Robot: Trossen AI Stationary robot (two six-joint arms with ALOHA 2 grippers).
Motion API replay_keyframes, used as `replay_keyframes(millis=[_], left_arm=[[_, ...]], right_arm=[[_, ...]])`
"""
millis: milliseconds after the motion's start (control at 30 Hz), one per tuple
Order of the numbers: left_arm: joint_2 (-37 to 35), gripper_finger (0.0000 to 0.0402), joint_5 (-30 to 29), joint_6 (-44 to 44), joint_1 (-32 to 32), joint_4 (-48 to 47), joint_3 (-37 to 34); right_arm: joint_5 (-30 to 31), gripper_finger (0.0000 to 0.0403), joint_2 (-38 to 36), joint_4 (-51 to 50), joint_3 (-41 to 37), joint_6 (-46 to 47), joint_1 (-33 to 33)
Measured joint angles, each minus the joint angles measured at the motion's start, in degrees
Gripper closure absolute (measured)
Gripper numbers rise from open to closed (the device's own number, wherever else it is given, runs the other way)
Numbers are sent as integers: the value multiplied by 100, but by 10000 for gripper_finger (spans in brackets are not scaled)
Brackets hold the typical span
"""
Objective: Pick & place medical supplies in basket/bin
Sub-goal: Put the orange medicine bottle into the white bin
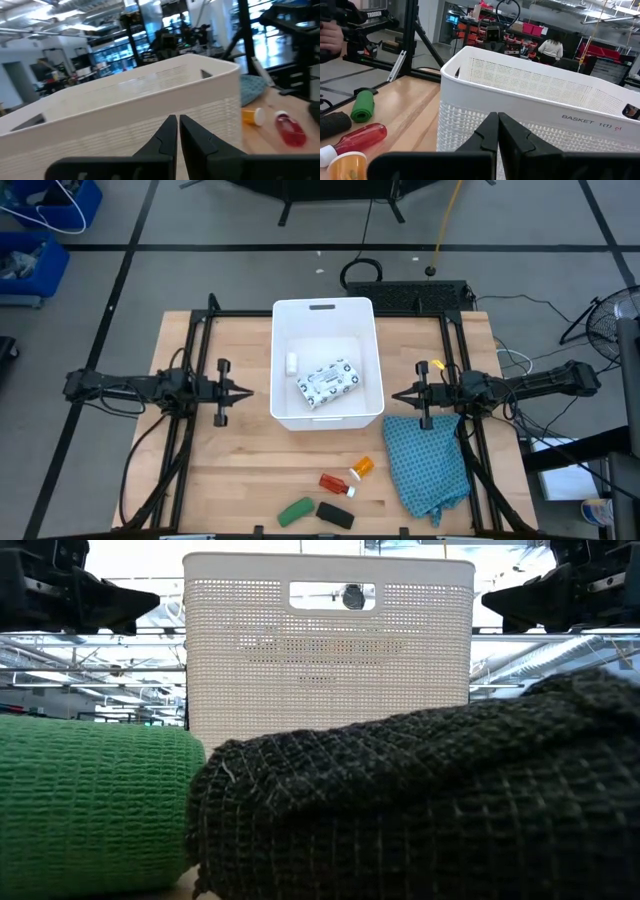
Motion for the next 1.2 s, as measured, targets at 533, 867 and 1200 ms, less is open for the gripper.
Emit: replay_keyframes(millis=[533, 867, 1200], left_arm=[[0, 376, -394, -107, 0, -22, 0], [0, 376, -390, -261, 0, -82, 0], [0, 376, -384, -389, 0, -113, 0]], right_arm=[[-464, 403, 1302, -1656, 2623, -167, 1105], [784, 383, 3633, -2853, 4430, -283, 2301], [1195, 258, 5455, -3597, 5567, 464, 2601]])
